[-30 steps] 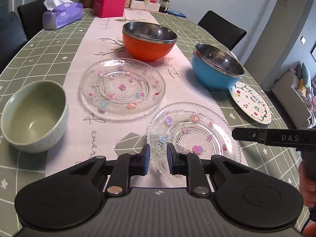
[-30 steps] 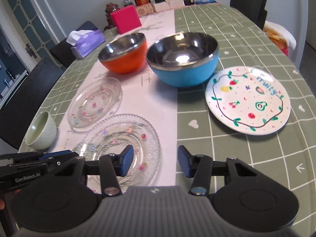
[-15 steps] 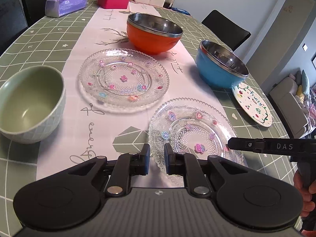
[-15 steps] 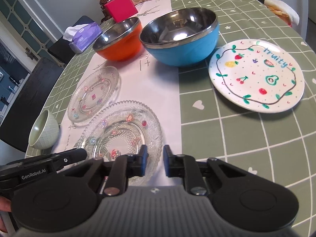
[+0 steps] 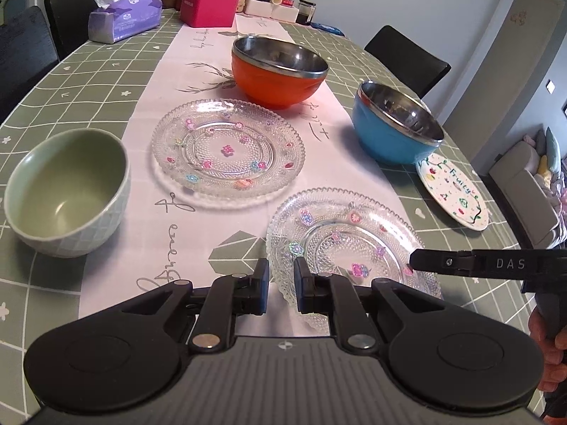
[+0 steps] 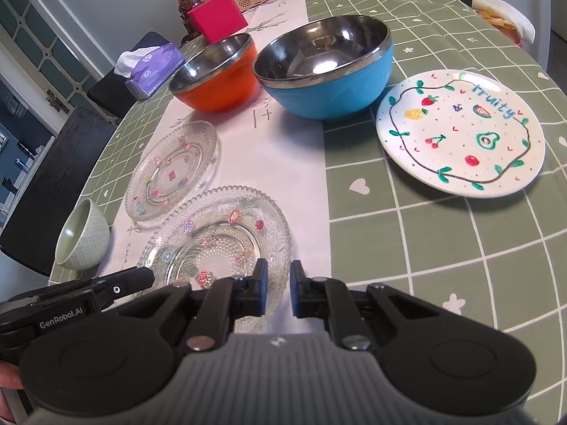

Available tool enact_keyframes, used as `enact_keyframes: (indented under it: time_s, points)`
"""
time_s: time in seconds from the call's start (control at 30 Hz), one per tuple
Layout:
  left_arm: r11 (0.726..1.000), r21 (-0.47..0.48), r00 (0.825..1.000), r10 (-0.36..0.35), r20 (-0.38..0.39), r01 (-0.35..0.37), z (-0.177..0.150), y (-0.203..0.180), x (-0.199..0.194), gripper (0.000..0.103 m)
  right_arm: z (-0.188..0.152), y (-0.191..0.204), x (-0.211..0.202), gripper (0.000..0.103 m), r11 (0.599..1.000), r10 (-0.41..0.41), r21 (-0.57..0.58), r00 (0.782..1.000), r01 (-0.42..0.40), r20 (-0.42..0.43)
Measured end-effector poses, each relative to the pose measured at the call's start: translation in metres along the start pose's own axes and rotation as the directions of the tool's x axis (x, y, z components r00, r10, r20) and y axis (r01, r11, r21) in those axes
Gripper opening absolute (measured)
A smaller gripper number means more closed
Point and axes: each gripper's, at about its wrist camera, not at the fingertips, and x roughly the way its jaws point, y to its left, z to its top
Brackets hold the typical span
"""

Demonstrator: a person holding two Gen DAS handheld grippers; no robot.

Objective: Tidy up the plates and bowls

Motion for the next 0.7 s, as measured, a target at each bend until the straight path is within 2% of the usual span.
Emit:
enact_keyframes:
  time_s: [0.33, 0.5, 0.7]
  points:
    - [0.998, -0.027, 0.997, -0.047, 0.053, 0.049, -0.010, -0.001, -0.046, 0.016, -0.017, 0.010, -0.039, 0.011, 0.998, 0.065, 0.005, 0.997, -0.065, 0.037]
    - [0.998, -0.011, 0.994, -0.063, 0.086, 0.064, -0.028, -0.008, -0.071, 0.016, -0.033, 0.016, -0.063, 0.011, 0.997, 0.070, -0.024, 0.995, -0.069, 0.066]
    - [0.995, -0.040, 0.991, -0.085, 0.104, 0.090, -0.049, -0.004, -0.094, 0.016, -0.059, 0.018, -0.081, 0.011, 0.994, 0.105, -0.035, 0.992, -0.102, 0.075]
